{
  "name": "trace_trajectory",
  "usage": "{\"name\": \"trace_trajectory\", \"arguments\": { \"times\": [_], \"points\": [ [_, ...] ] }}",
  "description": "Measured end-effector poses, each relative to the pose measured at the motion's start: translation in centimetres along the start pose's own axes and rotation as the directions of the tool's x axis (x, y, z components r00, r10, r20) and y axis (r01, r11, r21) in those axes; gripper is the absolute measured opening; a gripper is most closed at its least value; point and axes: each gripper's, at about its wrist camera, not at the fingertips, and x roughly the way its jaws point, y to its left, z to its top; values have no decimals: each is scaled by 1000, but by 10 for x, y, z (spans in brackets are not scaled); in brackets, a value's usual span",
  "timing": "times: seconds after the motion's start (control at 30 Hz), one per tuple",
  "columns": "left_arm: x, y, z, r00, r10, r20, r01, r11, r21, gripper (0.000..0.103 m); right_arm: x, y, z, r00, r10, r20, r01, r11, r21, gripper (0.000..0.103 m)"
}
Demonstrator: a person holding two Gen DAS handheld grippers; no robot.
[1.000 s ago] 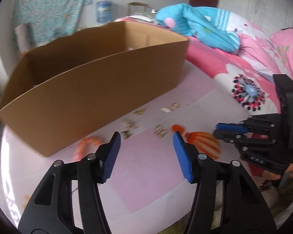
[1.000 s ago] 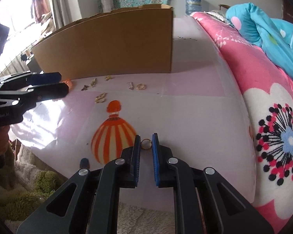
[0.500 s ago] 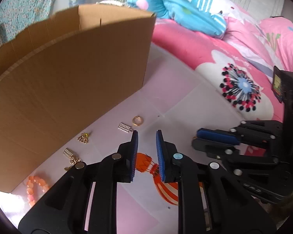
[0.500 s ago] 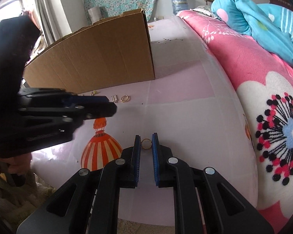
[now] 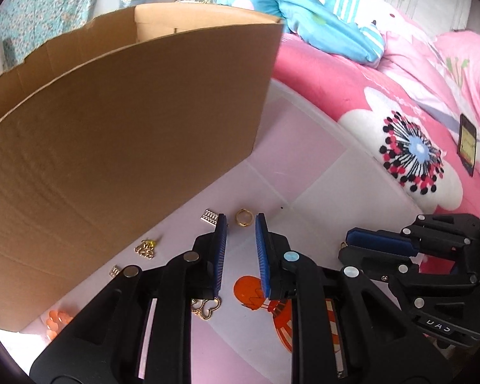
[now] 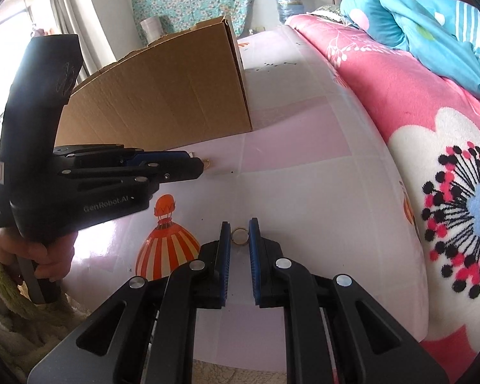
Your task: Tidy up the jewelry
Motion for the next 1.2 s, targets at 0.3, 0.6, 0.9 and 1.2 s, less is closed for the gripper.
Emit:
{"name": "trace_trajectory", "arguments": {
  "times": [0.3,0.6,0.9,1.2],
  "points": [
    [3,-11,2,999,49,14,-50,996,73,17,0,0,0,1000,-1,2,1,1000,-1,12],
    [2,-17,1,995,95,32,-98,987,124,9,0,-2,0,1000,1,5,-1,1000,-10,12],
    [-1,-15,-1,997,71,38,-75,990,116,9,2,-4,2,999,32,2,-32,999,8,10],
    [-12,-13,0,996,66,67,-72,992,107,9,-2,1,3,1000,22,15,-21,1000,-23,10]
  ]
}}
